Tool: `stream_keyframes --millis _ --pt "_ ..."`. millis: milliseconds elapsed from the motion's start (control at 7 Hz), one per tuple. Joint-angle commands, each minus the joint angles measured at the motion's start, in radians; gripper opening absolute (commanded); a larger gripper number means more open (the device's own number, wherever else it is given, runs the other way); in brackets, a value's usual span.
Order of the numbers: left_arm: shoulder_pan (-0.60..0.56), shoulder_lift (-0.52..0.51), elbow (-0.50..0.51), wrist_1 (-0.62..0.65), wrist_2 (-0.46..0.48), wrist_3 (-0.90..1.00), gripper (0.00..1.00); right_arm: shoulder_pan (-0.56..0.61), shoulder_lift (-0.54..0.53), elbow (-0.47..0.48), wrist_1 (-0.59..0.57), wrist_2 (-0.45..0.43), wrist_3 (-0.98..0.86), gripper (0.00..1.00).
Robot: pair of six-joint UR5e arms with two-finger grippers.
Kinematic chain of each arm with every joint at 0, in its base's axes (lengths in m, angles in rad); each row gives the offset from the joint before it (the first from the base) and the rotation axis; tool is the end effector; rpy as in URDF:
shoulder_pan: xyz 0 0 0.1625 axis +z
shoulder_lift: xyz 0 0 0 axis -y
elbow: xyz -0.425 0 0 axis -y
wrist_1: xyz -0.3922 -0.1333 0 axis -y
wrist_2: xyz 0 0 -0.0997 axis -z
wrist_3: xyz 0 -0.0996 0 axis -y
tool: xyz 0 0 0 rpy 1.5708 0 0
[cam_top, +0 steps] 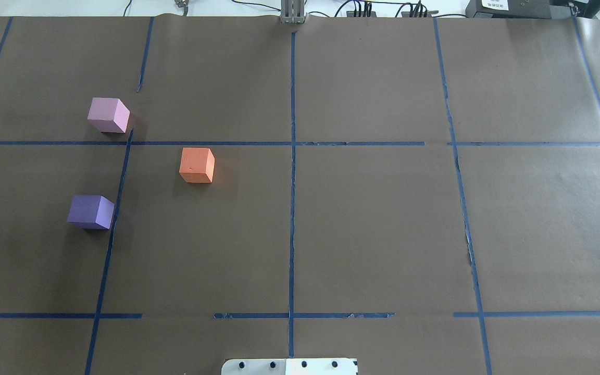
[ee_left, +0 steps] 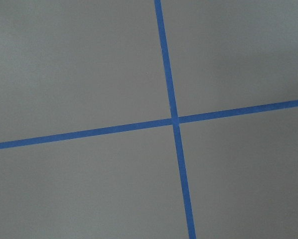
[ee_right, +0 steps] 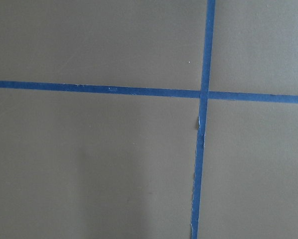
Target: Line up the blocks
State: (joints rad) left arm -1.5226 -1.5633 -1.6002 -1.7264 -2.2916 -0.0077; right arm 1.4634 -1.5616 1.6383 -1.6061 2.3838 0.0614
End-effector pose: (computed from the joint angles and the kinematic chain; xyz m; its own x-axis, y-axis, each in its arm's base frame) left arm -0.0434 -0.5029 0.6349 0.7451 0.1450 -0.6510 -0.0417 0.9843 0.1716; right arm 0.0073 -0.5011 0.6217 0.6854 -0.0424 0.7269 0.0652 0.9979 -0.0032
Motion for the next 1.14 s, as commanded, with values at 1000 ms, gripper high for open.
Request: stream_keyframes --millis 1000 --pt "0.238 -0.192 -0.133 -0.031 -0.012 -0.430 1.00 0.000 0.000 0.000 0.000 0.000 0.000 1.00"
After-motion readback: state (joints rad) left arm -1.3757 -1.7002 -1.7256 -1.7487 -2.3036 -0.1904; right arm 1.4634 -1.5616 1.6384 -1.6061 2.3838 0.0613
